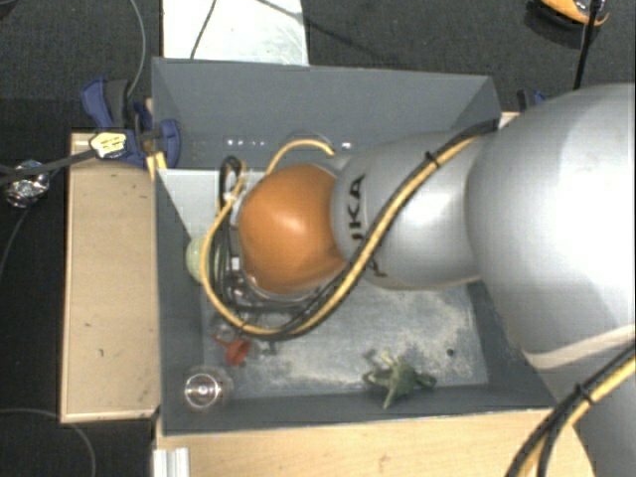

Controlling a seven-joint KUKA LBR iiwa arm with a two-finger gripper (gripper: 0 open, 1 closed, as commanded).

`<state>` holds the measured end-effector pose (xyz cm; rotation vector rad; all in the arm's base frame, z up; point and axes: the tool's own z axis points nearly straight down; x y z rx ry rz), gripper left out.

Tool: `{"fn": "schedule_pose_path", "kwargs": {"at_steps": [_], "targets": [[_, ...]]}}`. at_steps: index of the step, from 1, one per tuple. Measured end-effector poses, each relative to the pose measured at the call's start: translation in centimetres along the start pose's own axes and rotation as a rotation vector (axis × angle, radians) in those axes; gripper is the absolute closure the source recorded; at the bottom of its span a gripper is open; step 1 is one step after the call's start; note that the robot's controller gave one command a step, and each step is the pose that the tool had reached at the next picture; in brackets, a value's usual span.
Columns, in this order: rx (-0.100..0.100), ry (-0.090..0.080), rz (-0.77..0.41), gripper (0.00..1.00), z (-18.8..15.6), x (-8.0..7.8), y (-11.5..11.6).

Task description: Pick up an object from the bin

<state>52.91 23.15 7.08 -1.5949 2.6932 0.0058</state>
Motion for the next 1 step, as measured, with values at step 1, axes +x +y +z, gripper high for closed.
{"fn": "schedule_pose_path", "kwargs": {"at_steps": [1], "targets": [[0.001, -0.004, 0.004, 1.0, -12.75, 0.96, 0.48]]}}
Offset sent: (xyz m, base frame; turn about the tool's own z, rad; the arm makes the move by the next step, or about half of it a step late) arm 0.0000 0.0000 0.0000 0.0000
